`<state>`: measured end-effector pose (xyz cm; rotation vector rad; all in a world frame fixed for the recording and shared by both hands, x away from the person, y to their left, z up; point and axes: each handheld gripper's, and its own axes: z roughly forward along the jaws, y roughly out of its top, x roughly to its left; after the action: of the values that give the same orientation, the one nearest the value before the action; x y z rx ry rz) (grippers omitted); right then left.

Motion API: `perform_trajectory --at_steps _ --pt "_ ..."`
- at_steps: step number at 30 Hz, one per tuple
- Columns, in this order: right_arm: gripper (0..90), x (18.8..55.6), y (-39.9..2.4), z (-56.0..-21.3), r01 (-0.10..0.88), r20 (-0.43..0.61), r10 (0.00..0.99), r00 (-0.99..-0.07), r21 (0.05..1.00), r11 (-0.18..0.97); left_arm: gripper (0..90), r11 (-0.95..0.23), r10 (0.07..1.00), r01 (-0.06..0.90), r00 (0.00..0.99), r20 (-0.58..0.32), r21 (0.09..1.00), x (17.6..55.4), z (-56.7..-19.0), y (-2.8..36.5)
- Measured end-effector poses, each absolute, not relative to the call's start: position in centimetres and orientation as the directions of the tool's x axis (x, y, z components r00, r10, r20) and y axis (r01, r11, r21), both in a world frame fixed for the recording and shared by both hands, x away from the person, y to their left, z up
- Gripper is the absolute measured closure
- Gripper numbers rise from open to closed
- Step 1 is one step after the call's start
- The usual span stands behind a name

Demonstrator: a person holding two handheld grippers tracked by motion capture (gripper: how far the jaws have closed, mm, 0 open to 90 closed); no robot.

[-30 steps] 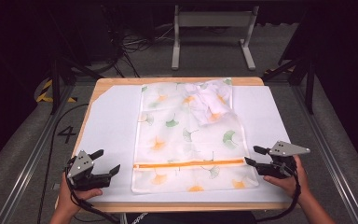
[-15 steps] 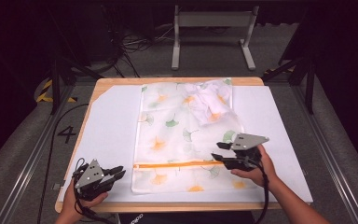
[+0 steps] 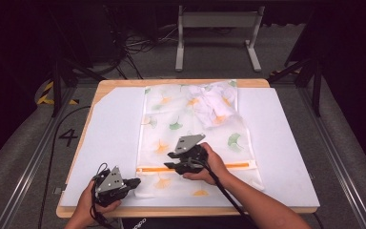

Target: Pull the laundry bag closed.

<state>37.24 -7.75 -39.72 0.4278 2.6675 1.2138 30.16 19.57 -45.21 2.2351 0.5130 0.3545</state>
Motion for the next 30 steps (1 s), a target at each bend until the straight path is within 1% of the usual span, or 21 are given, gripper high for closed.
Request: perform_trajectory --at_steps 1,5,7,9,10,12,16,17,19,21,22,23,24,25,27,30 --pt "61.9 37.2 -7.7 -39.7 0.185 -0.044 0.331 -0.942 0.758 0.625 87.3 -0.599 0.470 0.246 0.879 0.086 0.762 30.2 -45.2 19.6" --pt "59.8 37.7 -4.4 -40.4 0.191 -0.009 0.299 -0.954 0.749 0.634 87.5 -0.628 0.451 0.251 0.889 0.082 0.737 30.4 -45.8 19.1" --pt "57.8 37.8 -2.6 -40.8 0.201 0.011 0.285 -0.958 0.738 0.644 88.3 -0.621 0.448 0.252 0.891 0.072 0.742 30.5 -45.9 19.0" --pt "57.8 37.9 -1.4 -41.4 0.209 0.025 0.279 -0.960 0.725 0.656 88.4 -0.616 0.449 0.254 0.891 0.067 0.746 30.5 -46.0 19.1" --pt "58.3 38.0 -0.8 -41.7 0.205 0.013 0.279 -0.960 0.713 0.671 88.5 -0.613 0.449 0.257 0.891 0.062 0.747 30.5 -46.0 19.2" --pt "59.6 38.3 0.3 -42.4 0.234 0.041 0.284 -0.958 0.687 0.688 88.9 -0.622 0.443 0.246 0.894 0.075 0.743 30.4 -46.0 19.2" --pt "60.6 38.4 1.4 -43.1 0.236 0.027 0.287 -0.957 0.645 0.727 90.0 -0.611 0.442 0.259 0.896 0.051 0.748 30.5 -46.0 19.4" --pt "61.1 38.3 1.8 -43.4 0.226 0.005 0.282 -0.960 0.609 0.760 90.0 -0.612 0.442 0.263 0.896 0.048 0.746 30.5 -46.0 19.4" --pt "63.0 38.2 2.2 -43.4 0.191 -0.043 0.265 -0.963 0.583 0.790 90.0 -0.615 0.440 0.261 0.897 0.050 0.744 30.5 -46.0 19.4" --pt "64.9 38.3 2.4 -43.3 0.181 -0.051 0.253 -0.966 0.565 0.805 90.0 -0.610 0.441 0.265 0.896 0.042 0.746 30.6 -46.0 19.4" --pt "68.0 38.2 2.5 -43.1 0.168 -0.069 0.244 -0.967 0.546 0.821 90.0 -0.611 0.441 0.265 0.897 0.042 0.746 30.6 -46.0 19.4" --pt "69.1 38.3 2.6 -43.0 0.164 -0.074 0.238 -0.968 0.531 0.832 90.0 -0.612 0.440 0.264 0.897 0.043 0.746 30.6 -46.0 19.4" --pt "71.4 38.4 2.6 -42.9 0.169 -0.065 0.237 -0.969 0.527 0.833 90.0 -0.610 0.441 0.267 0.897 0.039 0.747 30.6 -46.0 19.4" --pt "77.3 38.5 2.6 -42.8 0.163 -0.060 0.225 -0.973 0.515 0.841 90.0 -0.607 0.440 0.267 0.897 0.036 0.748 30.6 -46.1 19.5" --pt "78.2 38.7 2.5 -42.7 0.159 -0.046 0.210 -0.977 0.504 0.849 90.0 -0.604 0.441 0.274 0.897 0.027 0.748 30.7 -46.1 19.5" --pt "87.7 38.8 2.4 -42.5 0.141 -0.069 0.198 -0.978 0.482 0.865 90.0 -0.600 0.440 0.278 0.898 0.020 0.750 30.8 -46.0 19.6"
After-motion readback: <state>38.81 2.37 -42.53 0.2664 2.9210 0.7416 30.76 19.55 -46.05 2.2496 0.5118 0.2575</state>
